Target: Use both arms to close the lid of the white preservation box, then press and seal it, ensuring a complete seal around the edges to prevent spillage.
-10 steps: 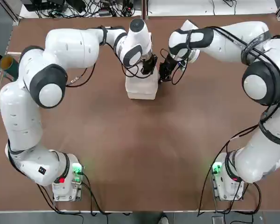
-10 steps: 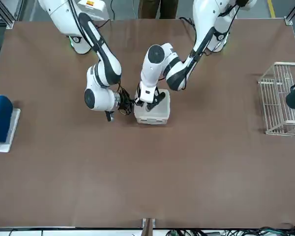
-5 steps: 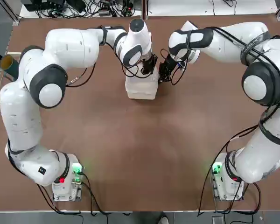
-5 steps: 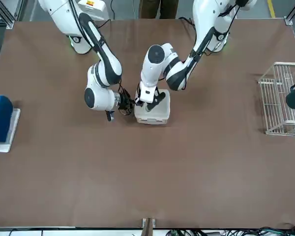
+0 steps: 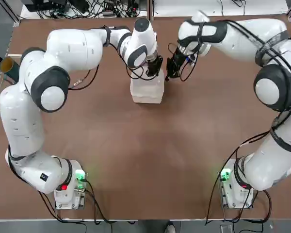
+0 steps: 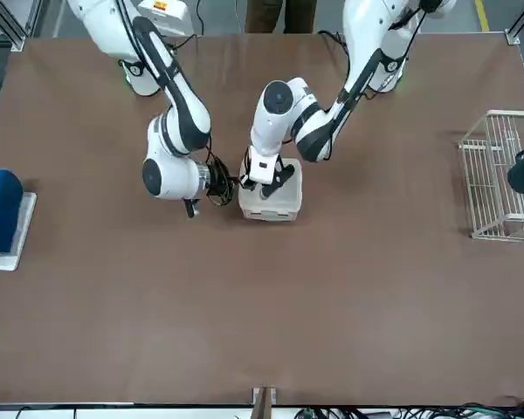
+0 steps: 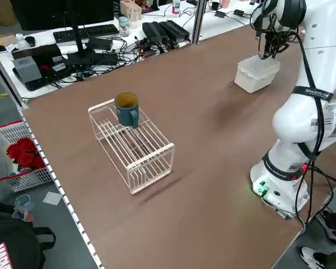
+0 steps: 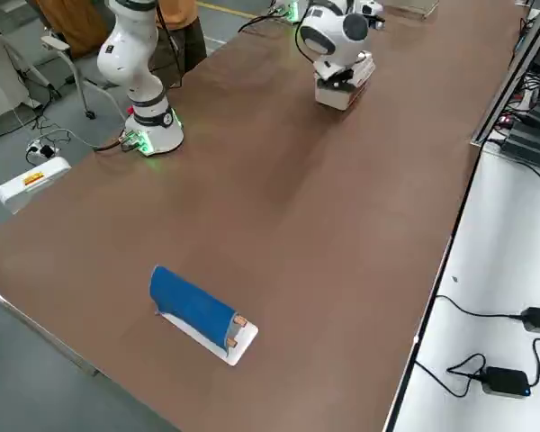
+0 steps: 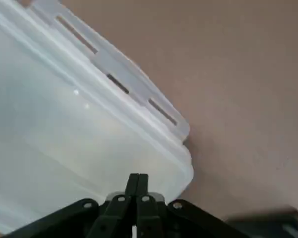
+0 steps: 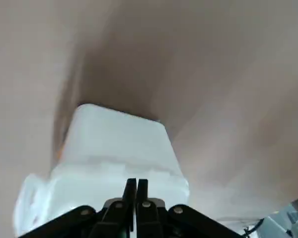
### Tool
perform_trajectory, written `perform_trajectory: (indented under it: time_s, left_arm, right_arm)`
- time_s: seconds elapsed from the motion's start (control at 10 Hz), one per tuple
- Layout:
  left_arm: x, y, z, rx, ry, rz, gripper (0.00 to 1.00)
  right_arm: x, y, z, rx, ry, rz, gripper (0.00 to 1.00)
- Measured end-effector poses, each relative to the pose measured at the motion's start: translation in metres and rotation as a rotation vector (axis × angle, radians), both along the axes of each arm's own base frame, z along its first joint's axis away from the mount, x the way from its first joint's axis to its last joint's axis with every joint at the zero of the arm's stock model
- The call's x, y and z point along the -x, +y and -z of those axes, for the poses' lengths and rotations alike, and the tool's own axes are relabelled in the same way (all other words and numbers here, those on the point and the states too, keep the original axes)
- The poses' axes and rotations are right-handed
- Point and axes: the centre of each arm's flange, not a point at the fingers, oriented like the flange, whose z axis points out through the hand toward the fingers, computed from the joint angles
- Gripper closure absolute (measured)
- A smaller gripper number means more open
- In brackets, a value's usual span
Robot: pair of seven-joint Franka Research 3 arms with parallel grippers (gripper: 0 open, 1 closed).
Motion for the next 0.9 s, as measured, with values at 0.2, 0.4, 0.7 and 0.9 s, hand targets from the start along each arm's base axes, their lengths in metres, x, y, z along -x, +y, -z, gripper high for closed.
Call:
perform_trajectory:
  time_s: [0.2, 0.4, 0.7, 0.9]
  left_arm:
    - [-0.020, 0.023, -0.008, -0.048, 0.017, -0.028, 0.99]
    - [-0.035, 0.051, -0.031, -0.106, 0.028, -0.039, 0.99]
    - [-0.030, 0.072, -0.026, -0.160, 0.058, -0.003, 0.99]
    - [-0.020, 0.079, -0.005, -0.194, 0.091, 0.010, 0.99]
  right_arm:
    - [-0.023, -0.018, -0.048, 0.032, -0.055, -0.058, 0.93]
    - [-0.051, -0.015, -0.097, 0.036, -0.172, -0.097, 0.95]
    - [-0.097, 0.017, -0.099, 0.001, -0.323, -0.253, 0.99]
    - [-0.123, 0.045, -0.060, -0.068, -0.430, -0.467, 0.99]
